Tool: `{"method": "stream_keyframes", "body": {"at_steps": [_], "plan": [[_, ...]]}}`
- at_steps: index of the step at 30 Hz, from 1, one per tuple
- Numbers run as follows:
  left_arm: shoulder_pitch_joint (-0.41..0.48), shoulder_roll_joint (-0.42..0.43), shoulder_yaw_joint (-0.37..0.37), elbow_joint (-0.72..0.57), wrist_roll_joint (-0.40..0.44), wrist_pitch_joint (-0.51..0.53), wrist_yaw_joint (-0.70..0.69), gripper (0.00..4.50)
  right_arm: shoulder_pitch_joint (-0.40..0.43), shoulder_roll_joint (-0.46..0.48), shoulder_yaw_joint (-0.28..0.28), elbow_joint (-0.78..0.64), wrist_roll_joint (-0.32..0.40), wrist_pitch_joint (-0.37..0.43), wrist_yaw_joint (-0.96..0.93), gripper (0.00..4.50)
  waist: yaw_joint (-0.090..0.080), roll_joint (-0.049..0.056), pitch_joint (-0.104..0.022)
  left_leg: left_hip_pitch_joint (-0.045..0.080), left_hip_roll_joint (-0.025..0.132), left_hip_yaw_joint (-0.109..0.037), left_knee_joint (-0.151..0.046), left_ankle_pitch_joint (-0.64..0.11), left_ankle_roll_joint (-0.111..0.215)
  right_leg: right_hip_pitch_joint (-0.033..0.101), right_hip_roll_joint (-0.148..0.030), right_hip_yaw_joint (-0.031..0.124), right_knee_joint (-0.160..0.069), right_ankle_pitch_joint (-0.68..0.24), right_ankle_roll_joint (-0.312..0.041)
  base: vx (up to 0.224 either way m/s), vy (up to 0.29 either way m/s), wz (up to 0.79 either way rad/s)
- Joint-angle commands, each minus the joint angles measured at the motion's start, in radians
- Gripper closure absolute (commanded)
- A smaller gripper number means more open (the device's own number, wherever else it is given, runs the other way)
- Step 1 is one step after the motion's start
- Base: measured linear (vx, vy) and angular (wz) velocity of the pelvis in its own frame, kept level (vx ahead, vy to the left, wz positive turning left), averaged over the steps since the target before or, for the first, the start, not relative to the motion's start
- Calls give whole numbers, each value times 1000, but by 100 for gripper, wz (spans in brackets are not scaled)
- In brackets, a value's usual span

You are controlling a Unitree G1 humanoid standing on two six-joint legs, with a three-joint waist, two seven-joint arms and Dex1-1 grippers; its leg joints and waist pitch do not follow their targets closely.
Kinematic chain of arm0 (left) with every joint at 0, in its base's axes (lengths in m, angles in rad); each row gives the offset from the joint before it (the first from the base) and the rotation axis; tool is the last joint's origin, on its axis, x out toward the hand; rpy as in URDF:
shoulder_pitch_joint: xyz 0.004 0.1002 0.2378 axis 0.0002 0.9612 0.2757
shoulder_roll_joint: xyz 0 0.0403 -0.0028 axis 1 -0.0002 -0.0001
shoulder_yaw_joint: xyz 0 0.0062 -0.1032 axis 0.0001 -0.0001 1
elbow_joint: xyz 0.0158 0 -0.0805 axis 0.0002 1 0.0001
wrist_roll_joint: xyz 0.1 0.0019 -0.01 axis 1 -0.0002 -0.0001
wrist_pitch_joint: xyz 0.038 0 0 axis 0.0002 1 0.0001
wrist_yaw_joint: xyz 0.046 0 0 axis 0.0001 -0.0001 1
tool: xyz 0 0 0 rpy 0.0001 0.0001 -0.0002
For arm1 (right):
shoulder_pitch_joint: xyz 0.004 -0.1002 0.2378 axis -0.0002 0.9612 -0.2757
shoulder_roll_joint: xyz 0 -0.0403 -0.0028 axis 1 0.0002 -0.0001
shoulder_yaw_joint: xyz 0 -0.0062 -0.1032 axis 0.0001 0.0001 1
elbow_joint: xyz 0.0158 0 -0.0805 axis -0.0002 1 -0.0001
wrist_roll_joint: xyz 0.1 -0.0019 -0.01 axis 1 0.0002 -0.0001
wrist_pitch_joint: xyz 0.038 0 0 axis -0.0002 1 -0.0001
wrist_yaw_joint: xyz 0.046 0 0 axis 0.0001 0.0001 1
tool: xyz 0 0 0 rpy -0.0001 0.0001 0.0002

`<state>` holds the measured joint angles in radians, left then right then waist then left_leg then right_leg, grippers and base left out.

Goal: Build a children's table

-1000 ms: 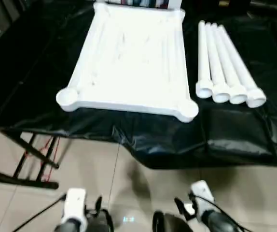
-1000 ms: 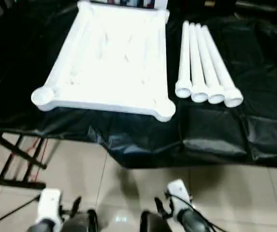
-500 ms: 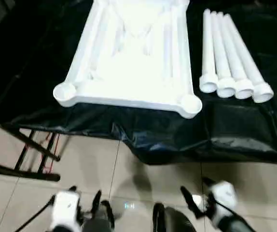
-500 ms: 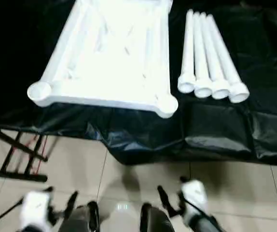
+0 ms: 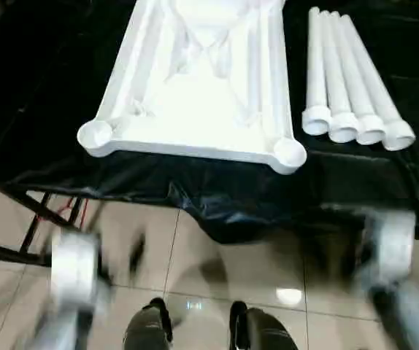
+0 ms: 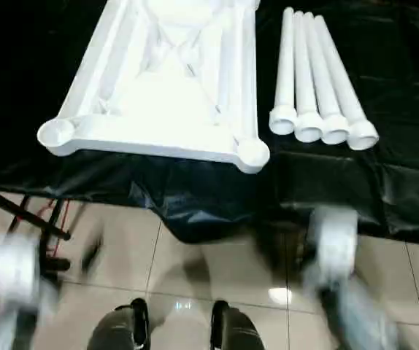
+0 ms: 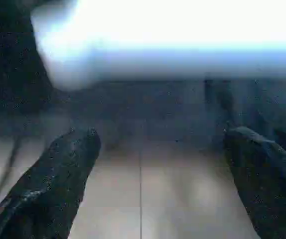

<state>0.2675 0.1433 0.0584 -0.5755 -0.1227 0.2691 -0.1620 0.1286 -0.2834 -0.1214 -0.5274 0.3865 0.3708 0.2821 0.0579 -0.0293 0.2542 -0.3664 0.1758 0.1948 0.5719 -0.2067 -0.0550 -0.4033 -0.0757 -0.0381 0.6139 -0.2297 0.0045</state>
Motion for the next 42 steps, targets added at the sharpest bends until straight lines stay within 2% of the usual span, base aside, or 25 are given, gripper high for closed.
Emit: {"method": "stream_keyframes", "body": {"at_steps": [1,3,5,7,9,10,11,12,13,14,15,19,21,23,24,25,26,27,28,30,31,32,33,36,42], "plan": [[-17,-4,30,-36,-21,61,46,5,-21,-15,-17,-19,26,56,-15,4,5,14,-82,17,51,-36,-55,30,74,53,-66,54,-46,198,-230,-63,-6,1],[-96,8,40,-21,1,59,60,5,-115,-10,-32,1,4,102,-58,4,6,9,-104,9,40,-32,-42,127,98,62,-57,56,-32,319,-244,0,0,0],[-140,27,37,5,22,87,59,5,-177,12,-37,32,-22,87,-92,4,7,9,-120,7,38,-30,-36,143,113,65,-56,56,-26,337,-248,0,0,0],[-162,32,33,24,31,97,60,5,-206,27,-33,61,-48,52,-104,4,7,10,-127,7,37,-28,-33,136,116,59,-55,55,-25,290,-261,0,0,0],[-215,25,21,80,73,89,78,5,-250,63,-28,120,-56,39,-128,4,5,-3,-134,4,40,-26,-33,111,118,59,-56,53,-29,224,-265,0,0,0],[-248,24,7,118,106,70,96,5,-270,77,-20,157,-52,41,-144,4,6,2,-133,5,40,-28,-34,105,116,57,-57,52,-28,202,-265,0,0,0],[-283,19,-11,160,141,52,116,5,-290,87,-11,201,-73,38,-175,4,5,-8,-139,10,41,-25,-34,92,113,54,-55,52,-32,171,-260,0,0,0],[-304,17,-23,186,162,41,129,5,-301,92,-4,229,-89,36,-196,4,8,4,-140,11,42,-29,-37,72,99,51,-57,50,-34,122,-255,0,0,0],[-320,15,-32,202,172,36,142,5,-312,102,-10,249,-83,53,-213,4,9,4,-143,13,42,-28,-36,63,91,49,-57,50,-35,109,-250,0,0,0],[-357,4,-48,233,166,37,147,5,-330,109,-10,289,-94,66,-238,4,10,20,-168,16,44,-31,-31,71,77,56,-59,49,-27,131,-254,0,0,0],[-372,0,-53,246,157,44,142,5,-337,112,-10,305,-98,67,-244,4,10,11,-168,14,43,-28,-31,64,67,52,-54,48,-29,142,-252,0,0,0],[-452,-27,-89,325,130,95,114,5,-378,115,-8,356,-118,92,-245,4,16,9,-185,7,38,-26,-27,43,55,58,-55,49,-26,161,-255,0,0,0],[-478,-32,-86,359,117,88,87,5,-397,119,10,348,-133,90,-239,4,17,24,-184,3,39,-27,-28,19,55,55,-57,50,-29,148,-250,0,0,0],[-492,-23,-78,390,123,65,79,5,-402,120,38,344,-150,120,-244,4,14,1,-190,-1,35,-25,-30,-2,60,61,-55,49,-37,103,-238,0,0,0],[-497,-25,-79,399,128,58,83,5,-402,117,44,348,-151,123,-245,4,14,7,-191,0,36,-25,-32,-17,61,57,-58,50,-40,66,-231,0,0,0],[-499,-31,-73,397,124,69,92,5,-389,119,51,354,-140,117,-234,4,12,-4,-193,0,36,-23,-31,-28,61,57,-58,50,-43,43,-225,0,0,0],[-495,-24,-66,382,120,89,94,5,-376,123,67,362,-140,115,-229,4,16,3,-192,5,40,-26,-36,-84,45,58,-63,48,-47,-43,-214,0,0,0],[-491,-17,-61,370,114,106,89,5,-370,128,77,366,-139,117,-225,4,15,-7,-196,13,44,-26,-41,-162,24,64,-64,44,-54,-163,-193,0,0,0],[-483,-13,-56,371,112,91,87,5,-371,134,83,384,-149,111,-230,4,14,-5,-184,21,43,-25,-52,-243,7,58,-58,41,-70,-282,-168,0,0,0],[-475,-10,-54,374,119,89,92,5,-373,139,83,394,-152,113,-232,4,10,-1,-184,38,39,-26,-61,-343,0,65,-48,31,-86,-398,-154,0,0,0],[-456,-5,-54,376,139,103,107,5,-374,146,81,402,-152,121,-233,4,15,14,-191,48,37,-26,-62,-369,1,70,-45,26,-88,-412,-159,0,0,0],[-442,-13,-46,370,122,115,101,5,-381,147,90,416,-183,95,-241,4,7,3,-176,56,34,-23,-68,-425,8,71,-39,20,-104,-470,-161,0,0,0],[-437,-14,-43,371,116,112,95,5,-385,144,97,425,-207,80,-251,4,10,5,-179,68,32,-21,-70,-428,12,77,-41,19,-114,-494,-163,0,0,0],[-427,-4,-47,398,123,89,84,5,-392,153,96,439,-198,67,-241,4,15,13,-197,78,32,-18,-81,-344,43,101,-36,21,-107,-347,-204,37,11,3],[-441,-4,-46,413,116,95,85,5,-389,138,96,442,-207,52,-233,4,34,12,-225,66,14,-11,-68,-108,157,136,-24,19,-69,-22,-280,82,13,2]]}}
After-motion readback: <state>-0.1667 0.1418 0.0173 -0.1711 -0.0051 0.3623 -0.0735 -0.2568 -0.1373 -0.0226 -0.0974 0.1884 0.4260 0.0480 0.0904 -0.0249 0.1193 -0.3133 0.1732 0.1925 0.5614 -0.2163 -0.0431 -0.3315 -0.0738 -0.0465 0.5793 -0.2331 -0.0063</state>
